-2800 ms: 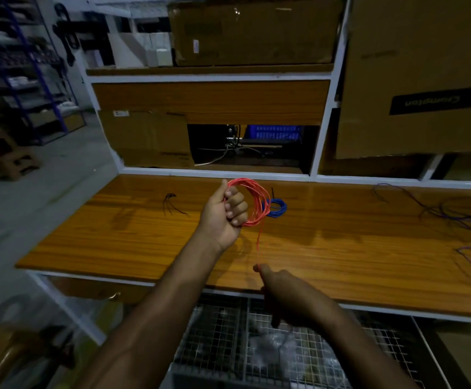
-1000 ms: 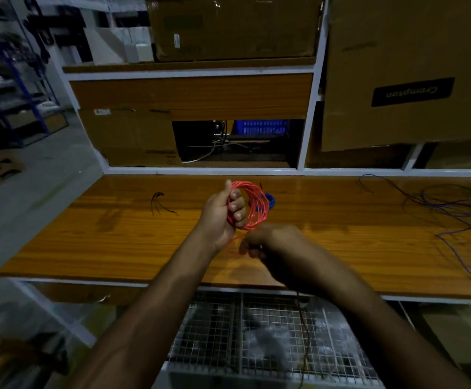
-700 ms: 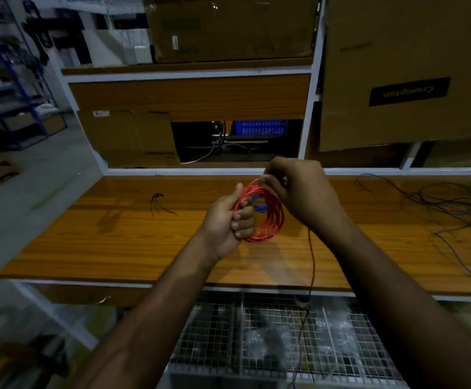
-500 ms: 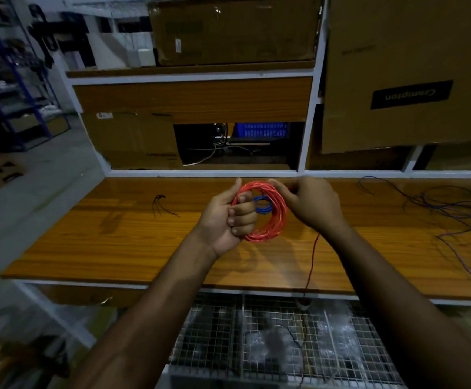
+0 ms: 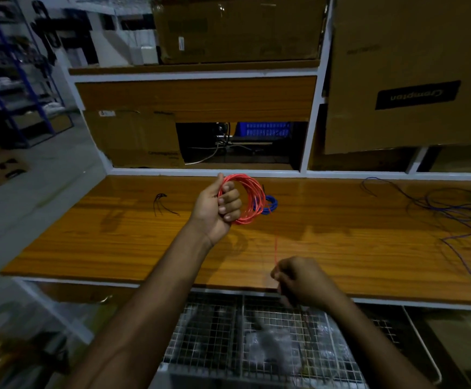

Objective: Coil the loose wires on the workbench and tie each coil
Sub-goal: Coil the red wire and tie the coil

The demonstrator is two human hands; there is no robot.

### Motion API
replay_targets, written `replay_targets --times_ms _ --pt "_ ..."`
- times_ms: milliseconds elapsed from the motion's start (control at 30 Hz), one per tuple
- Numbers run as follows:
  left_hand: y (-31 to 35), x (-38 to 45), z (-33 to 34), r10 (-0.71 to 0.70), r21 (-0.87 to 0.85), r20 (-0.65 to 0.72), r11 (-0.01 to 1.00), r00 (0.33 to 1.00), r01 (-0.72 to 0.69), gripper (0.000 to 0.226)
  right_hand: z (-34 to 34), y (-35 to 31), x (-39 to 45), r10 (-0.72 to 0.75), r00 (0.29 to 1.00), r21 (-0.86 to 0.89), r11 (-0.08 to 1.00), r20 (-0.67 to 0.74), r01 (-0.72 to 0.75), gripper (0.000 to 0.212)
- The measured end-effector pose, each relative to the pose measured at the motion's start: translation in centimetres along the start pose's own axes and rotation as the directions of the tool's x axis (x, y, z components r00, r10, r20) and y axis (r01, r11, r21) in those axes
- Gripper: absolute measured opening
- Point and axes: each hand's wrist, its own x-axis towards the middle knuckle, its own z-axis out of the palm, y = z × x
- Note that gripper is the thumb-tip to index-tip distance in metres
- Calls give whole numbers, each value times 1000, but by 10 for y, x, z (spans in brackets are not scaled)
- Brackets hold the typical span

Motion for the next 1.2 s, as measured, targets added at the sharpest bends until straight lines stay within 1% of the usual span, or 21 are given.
replay_targets --times_ms 67,100,167,200,267,333,400,500,567,633,700,767,833,900,933,1000,1067,1100,1133,1167,1200 --pt "-5 3 0 11 26 -16 1000 1000 -11 43 4 -37 -13 -100 995 -370 923 20 101 11" --pt "-8 3 0 13 48 -20 999 1000 -12 43 3 -53 -20 -205 979 -459 870 -4 181 14" --pt "-14 2 2 18 107 -29 994 999 -15 42 -9 -82 -35 -370 929 -500 809 -27 308 22" --pt "-17 1 2 20 141 -33 990 999 -15 42 -18 -95 -41 -400 916 -505 787 20 354 21" --pt "-22 -1 3 17 202 -35 979 999 -10 43 -37 -115 -44 -383 906 -470 775 181 422 21" --pt "-25 -7 8 12 254 -29 967 1000 -4 43 -52 -128 -41 -340 899 -463 772 278 435 33" --pt "-28 -14 14 49 357 -25 934 998 -36 43 -65 -137 -36 -388 901 -501 751 193 430 33" --pt "-32 -22 19 88 421 -24 904 996 -69 41 -82 -141 -22 -502 864 -586 714 -46 383 29" --pt "-31 -21 18 33 351 14 936 999 -36 41 -93 -138 -9 -556 812 -638 693 -177 335 22" --pt "-28 -20 15 -32 262 54 965 998 17 42 -102 -132 6 -584 760 -637 708 -285 305 14" --pt "-25 -20 13 -102 167 88 982 991 86 43 -111 -120 20 -575 738 -638 725 -353 259 21" --pt "-22 -21 14 -139 97 128 987 982 127 44 -116 -106 32 -543 742 -655 732 -393 188 38" --pt "-17 -22 15 -135 60 157 990 978 127 43 -117 -90 41 -463 773 -536 822 -433 192 52" --pt "-10 -21 13 -105 15 167 994 980 104 42 -117 -70 44 -341 859 -187 939 -382 289 60" --pt "-6 -19 11 -79 -22 165 996 983 84 43 -117 -55 44 -271 911 25 956 -310 293 57" --pt "4 -17 4 -28 -93 151 995 988 43 45 -112 -16 41 -160 981 384 904 -106 189 44" --pt "11 -14 -2 3 -120 132 993 991 13 45 -100 27 40 -148 985 699 713 88 45 33" --pt "13 -13 -3 13 -121 112 993 994 1 44 -89 42 39 -151 977 792 610 148 -26 31" --pt "13 -11 -4 22 -119 89 993 996 -11 44 -77 52 39 -133 976 825 560 172 -70 31" --pt "12 -9 -5 30 -114 71 993 997 -21 44 -62 54 37 -92 980 813 575 174 -90 29" --pt "10 -8 -4 34 -105 55 994 998 -29 44 -46 52 35 -42 988 773 628 148 -89 24"
